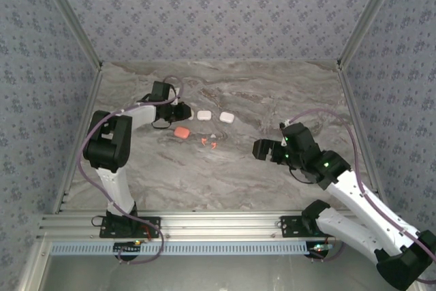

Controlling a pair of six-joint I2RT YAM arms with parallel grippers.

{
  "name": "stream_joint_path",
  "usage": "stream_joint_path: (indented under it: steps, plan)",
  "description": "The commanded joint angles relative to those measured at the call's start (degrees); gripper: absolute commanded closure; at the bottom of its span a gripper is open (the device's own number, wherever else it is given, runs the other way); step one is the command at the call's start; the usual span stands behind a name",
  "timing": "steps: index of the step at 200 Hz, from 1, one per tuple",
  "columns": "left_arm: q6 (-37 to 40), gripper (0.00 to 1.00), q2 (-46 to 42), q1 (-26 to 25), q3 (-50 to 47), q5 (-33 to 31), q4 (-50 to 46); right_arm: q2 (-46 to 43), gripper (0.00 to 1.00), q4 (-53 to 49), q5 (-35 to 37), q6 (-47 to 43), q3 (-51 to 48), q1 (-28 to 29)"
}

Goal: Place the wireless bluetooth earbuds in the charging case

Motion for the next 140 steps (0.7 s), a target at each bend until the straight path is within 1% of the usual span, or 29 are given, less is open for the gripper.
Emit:
stream_joint_path:
  steps: [1, 12, 49, 72, 75, 86, 114, 140]
  plan:
    - [-0.2, 0.69, 1.1, 0.7, 1.5, -0.6, -1.0, -1.0, 0.0, -1.8, -0.7, -0.7, 0.3, -0.1]
    - [0.0, 0.62, 1.5, 0.9, 1.6, -0.7, -1.3, -1.0, 0.0, -1.8, -0.7, -0.8, 0.2, -0.2]
    - [2.0, 0.46, 2.1, 1.4, 2.6, -2.0, -2.9, -0.6, 0.0, -1.5, -1.2, -1.4, 0.7, -0.1]
    - [3.3, 0.42, 1.5, 1.6, 4.1, -2.7, -4.6, -0.6, 0.0, -1.1, -1.8, -1.5, 0.7, 0.0]
    - [3.5, 0.41, 1.3, 1.7, 4.2, -2.8, -4.7, -0.5, 0.0, -1.0, -1.8, -3.1, 0.7, 0.0]
    - [4.2, 0.4, -0.1, 1.7, 4.6, -2.9, -5.2, -0.2, 0.0, -0.7, -2.0, -4.3, 0.8, 0.1]
    - [4.9, 0.36, -8.0, 1.7, 2.6, -3.6, -4.5, 2.7, 0.0, -0.3, -1.7, -6.5, 2.0, 1.3]
    - [4.3, 0.32, -19.6, 1.5, -4.0, -4.1, -2.3, 7.3, 0.0, 0.5, 0.1, -8.4, 4.3, 3.8]
